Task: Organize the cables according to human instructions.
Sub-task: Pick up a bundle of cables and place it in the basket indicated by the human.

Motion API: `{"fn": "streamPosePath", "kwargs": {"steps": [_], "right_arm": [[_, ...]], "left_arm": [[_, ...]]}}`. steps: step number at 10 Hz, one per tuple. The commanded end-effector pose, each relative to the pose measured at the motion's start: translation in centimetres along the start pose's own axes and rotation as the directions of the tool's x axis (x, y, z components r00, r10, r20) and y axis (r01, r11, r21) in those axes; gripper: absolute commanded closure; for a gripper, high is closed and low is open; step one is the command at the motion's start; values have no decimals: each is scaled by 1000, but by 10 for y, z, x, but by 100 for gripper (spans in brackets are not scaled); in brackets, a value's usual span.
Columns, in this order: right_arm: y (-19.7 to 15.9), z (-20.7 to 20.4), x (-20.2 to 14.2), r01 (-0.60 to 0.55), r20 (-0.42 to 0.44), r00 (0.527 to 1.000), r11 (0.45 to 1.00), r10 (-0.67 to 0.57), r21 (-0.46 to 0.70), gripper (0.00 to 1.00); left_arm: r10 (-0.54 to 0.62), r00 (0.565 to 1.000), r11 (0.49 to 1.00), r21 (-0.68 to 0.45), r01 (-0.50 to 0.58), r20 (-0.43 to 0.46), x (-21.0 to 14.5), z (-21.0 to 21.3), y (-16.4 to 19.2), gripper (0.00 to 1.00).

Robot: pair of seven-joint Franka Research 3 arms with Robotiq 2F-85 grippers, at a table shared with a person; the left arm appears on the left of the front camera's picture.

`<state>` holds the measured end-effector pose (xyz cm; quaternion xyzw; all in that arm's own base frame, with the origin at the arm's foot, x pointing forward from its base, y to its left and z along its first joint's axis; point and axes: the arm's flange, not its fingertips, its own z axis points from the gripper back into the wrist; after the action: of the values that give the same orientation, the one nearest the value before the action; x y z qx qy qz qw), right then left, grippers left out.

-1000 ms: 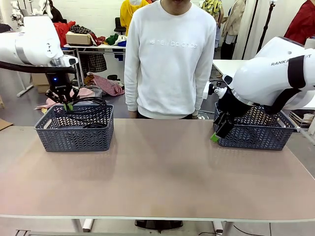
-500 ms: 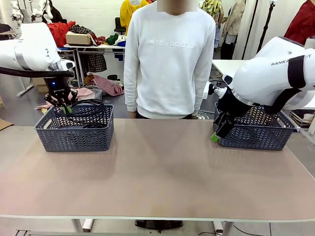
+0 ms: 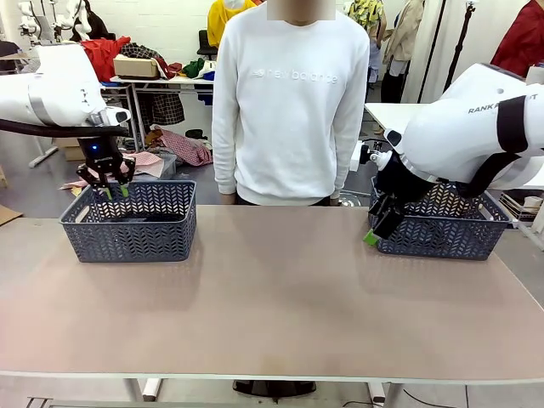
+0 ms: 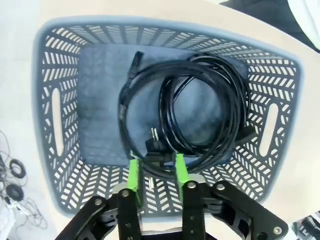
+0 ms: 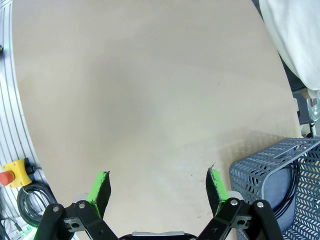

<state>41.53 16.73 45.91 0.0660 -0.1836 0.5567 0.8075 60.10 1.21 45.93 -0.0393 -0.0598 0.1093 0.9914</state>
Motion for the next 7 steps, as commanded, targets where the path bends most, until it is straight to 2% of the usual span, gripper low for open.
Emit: {"fn": "streamPosePath", "kwargs": {"steps": [1, 2, 3, 4, 5, 6, 7], "right_arm": [[1, -1, 0, -3, -1, 1000, 1000, 3, -2, 0], [1, -1, 0, -3, -1, 1000, 1000, 3, -2, 0], [1, -1, 0, -3, -1, 1000, 1000, 3, -2, 0], [1, -1, 0, -3, -1, 1000, 1000, 3, -2, 0], [1, -1, 0, -3, -1, 1000, 1000, 3, -2, 0], [1, -1, 0, -3, -1, 1000, 1000, 3, -2, 0], [1, -1, 0, -3, -1, 1000, 1000, 3, -2, 0]], "left_arm": [[21, 1000, 1000, -23, -20, 7, 1, 4, 3, 49], [22, 1000, 1000, -22, -21, 6, 1, 4, 3, 33], [22, 1000, 1000, -19, -22, 3, 1, 5, 3, 30], [24, 1000, 1000, -16, -24, 1, 1, 5, 3, 33], [27, 1000, 1000, -14, -27, -2, 1, 6, 4, 10], [28, 1000, 1000, -12, -28, -5, 1, 6, 4, 14], [28, 1000, 1000, -11, -29, -12, 1, 5, 3, 0]]}}
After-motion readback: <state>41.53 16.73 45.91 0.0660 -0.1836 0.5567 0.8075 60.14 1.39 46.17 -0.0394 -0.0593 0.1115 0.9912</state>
